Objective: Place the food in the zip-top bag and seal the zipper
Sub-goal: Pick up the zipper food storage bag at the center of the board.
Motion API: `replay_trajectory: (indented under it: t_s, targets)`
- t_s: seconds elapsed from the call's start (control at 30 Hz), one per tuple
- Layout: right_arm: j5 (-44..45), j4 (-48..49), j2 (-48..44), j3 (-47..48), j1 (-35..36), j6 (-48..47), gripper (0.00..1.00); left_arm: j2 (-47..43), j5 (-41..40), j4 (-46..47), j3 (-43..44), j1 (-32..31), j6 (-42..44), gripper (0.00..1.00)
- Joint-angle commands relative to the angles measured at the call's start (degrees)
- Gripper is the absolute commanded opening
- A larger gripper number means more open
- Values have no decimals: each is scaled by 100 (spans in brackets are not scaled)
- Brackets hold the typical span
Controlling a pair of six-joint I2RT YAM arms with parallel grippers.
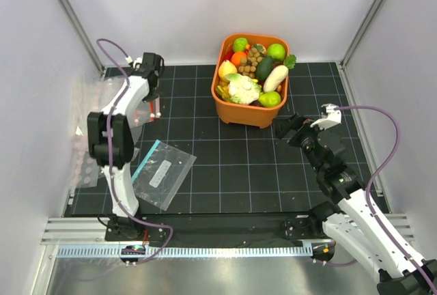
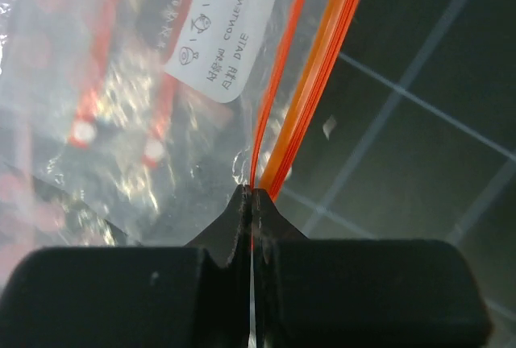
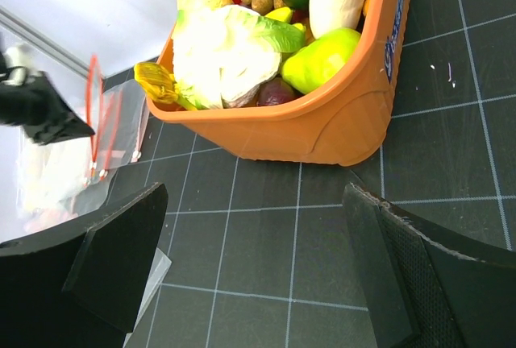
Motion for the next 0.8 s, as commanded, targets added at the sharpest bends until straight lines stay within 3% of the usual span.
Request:
replay_trajectory:
  t_s: [0.0, 0.1, 0.2, 0.23, 0.4, 0.53, 0.67, 0.77]
  targets:
    - [-54, 356, 118, -102, 1, 60, 100, -1098, 725, 673, -987, -281, -904, 0]
    - [-194, 453, 337, -102, 1, 51, 100, -2144, 735, 1358, -2200, -580, -1203, 0]
    - [-843, 610, 558, -67, 1, -80, 99, -3128, 830, 2000, -3404, -1264, -1450, 0]
    - [-1428, 951, 698, -119, 1, -159, 99, -3574, 996, 2262, -3642, -1397, -1494, 0]
    - [-2602, 1691, 1383, -146, 105, -99, 81, -4615, 1174, 2870, -5014, -2109, -1512, 0]
    - [-2595, 1956, 2156, 11, 666, -291, 73, -5125, 1332, 3529, -5814, -2373, -1056, 0]
    - [-2050, 2061, 2841, 188, 1195, -432, 66, -5494, 1990, 3943, -6088, -2618, -976, 0]
    - [-1909, 2167, 3141, 293, 1529, -467, 61, -5688, 1237, 3926, -6036, -3302, -783, 0]
